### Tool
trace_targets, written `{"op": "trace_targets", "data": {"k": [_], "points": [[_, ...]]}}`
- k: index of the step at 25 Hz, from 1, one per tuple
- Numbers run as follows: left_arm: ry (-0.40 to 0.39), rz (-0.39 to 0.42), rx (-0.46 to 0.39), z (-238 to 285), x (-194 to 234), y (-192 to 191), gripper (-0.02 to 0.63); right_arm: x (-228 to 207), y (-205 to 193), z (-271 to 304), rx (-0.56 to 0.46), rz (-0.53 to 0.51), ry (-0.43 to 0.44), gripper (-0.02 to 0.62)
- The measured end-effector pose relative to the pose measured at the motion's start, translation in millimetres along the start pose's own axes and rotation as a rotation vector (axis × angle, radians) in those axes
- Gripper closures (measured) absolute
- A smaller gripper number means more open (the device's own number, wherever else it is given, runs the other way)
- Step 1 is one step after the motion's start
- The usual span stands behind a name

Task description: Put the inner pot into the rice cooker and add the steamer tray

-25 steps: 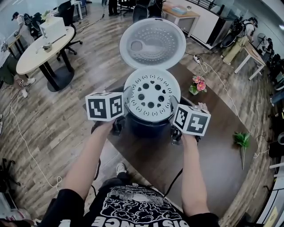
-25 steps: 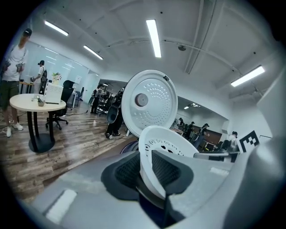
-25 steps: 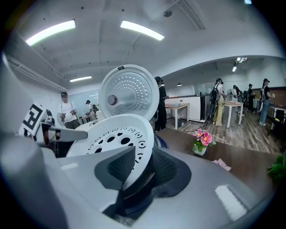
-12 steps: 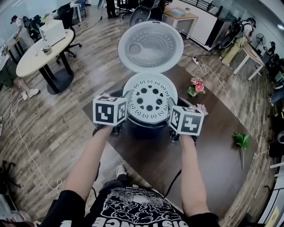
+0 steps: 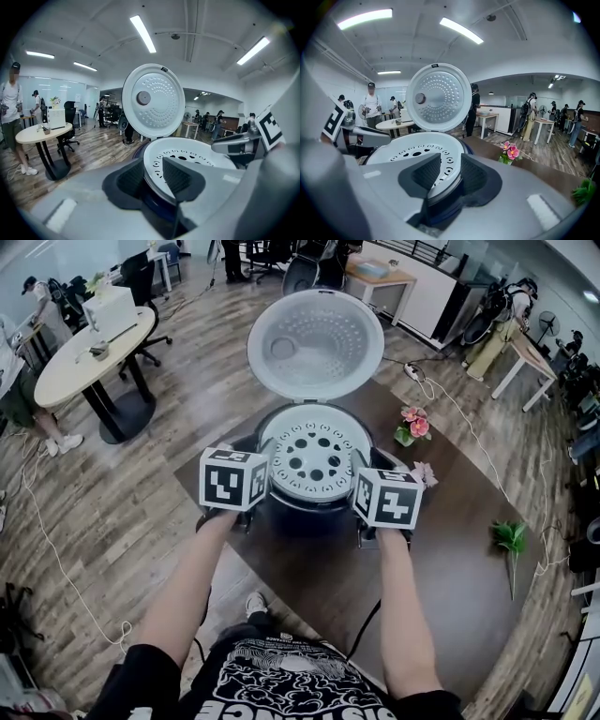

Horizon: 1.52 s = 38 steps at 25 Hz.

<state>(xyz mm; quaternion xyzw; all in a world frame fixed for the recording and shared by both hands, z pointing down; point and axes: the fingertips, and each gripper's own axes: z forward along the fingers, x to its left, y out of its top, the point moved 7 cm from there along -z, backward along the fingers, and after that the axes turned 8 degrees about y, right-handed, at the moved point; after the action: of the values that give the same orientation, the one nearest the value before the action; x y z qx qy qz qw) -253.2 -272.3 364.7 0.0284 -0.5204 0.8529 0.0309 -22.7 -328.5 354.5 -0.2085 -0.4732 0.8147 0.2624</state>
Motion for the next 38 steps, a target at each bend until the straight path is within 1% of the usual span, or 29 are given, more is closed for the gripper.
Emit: {"op": "trace_targets", "data": {"k": [5,11,16,24,26,32,35,37,38], "points": [[-0.011,0.016,-0.038,-9,-9,12,0.485,-3,4,-13,-0.045,0.011,-0.001,0.459],[-0.077,0.062,-0.108,-18,-38,32,0.485,-16,4,-42,-0.101,0.029,-0.035,0.459],[-0.172,0.1,-0.141,-18,-83,42,0.485,-41,-6,-80,-0.138,0.052,-0.105,0.479],[-0.34,0.184,-0.144,-9,-174,43,0.486,-94,-33,-158,-0.172,0.106,-0.258,0.5],[-0.383,0.203,-0.142,-8,-193,41,0.5,-102,-40,-175,-0.182,0.118,-0.297,0.509],[-0.514,0.278,-0.149,-11,-250,32,0.511,-116,-64,-219,-0.188,0.139,-0.394,0.548],[-0.56,0.297,-0.145,-10,-273,23,0.528,-123,-77,-237,-0.195,0.152,-0.431,0.566],[-0.589,0.305,-0.136,-10,-289,21,0.535,-132,-83,-253,-0.209,0.175,-0.462,0.594],[-0.603,0.309,-0.132,-10,-295,21,0.54,-135,-85,-261,-0.218,0.186,-0.476,0.595]]}}
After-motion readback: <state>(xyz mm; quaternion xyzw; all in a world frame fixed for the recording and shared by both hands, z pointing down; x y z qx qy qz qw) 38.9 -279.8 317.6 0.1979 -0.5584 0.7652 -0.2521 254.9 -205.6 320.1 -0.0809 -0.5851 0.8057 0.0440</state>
